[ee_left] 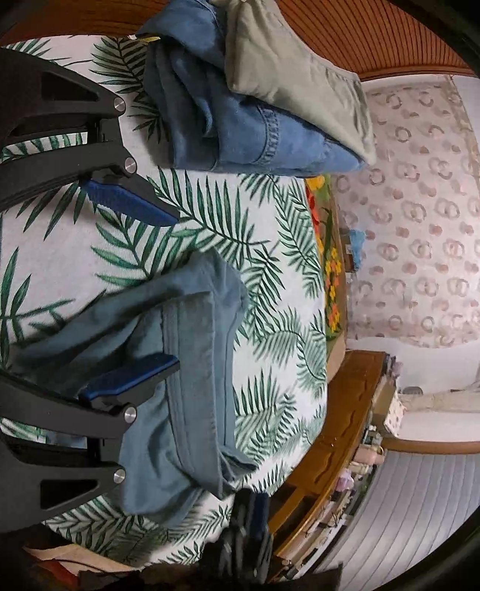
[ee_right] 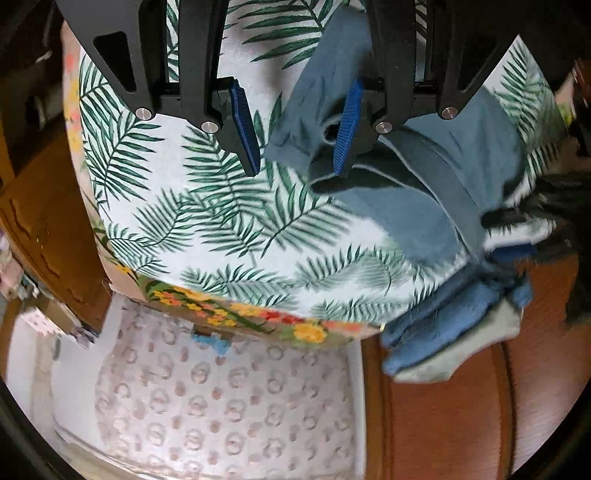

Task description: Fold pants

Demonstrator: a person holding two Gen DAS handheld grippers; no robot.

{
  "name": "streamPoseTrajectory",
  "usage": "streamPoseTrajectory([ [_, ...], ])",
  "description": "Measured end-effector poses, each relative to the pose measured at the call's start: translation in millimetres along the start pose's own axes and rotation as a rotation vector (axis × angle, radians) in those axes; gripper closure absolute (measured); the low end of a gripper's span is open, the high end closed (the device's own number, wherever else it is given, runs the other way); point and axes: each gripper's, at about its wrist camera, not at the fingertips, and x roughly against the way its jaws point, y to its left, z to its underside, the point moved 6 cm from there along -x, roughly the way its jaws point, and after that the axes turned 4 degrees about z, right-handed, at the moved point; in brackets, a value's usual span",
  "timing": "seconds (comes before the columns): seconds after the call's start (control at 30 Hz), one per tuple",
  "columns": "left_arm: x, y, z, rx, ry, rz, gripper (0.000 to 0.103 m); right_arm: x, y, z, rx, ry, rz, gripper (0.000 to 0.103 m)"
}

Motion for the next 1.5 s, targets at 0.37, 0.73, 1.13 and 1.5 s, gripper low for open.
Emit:
streamPoseTrajectory([
  [0.37,-3,3,4,0.006,0.016,-0.032,0.030,12,10,20,0.036,0.011,-0.078,0.060],
  [0.73,-15,6,9,0.021,0.076,-0.025,0.030,-16,18,15,0.085,0.118,-0.115,0.060],
  [1.13,-14,7,9,0.026,0.064,-0.035,0.030,-28,12,-22,-0.014,0.058,-0.078,0.096],
  [1.5,8,-3,-5,0.034,-0.006,0.089,0.066,-56,16,-2,-0.016,0.152,-0.035,0.088],
])
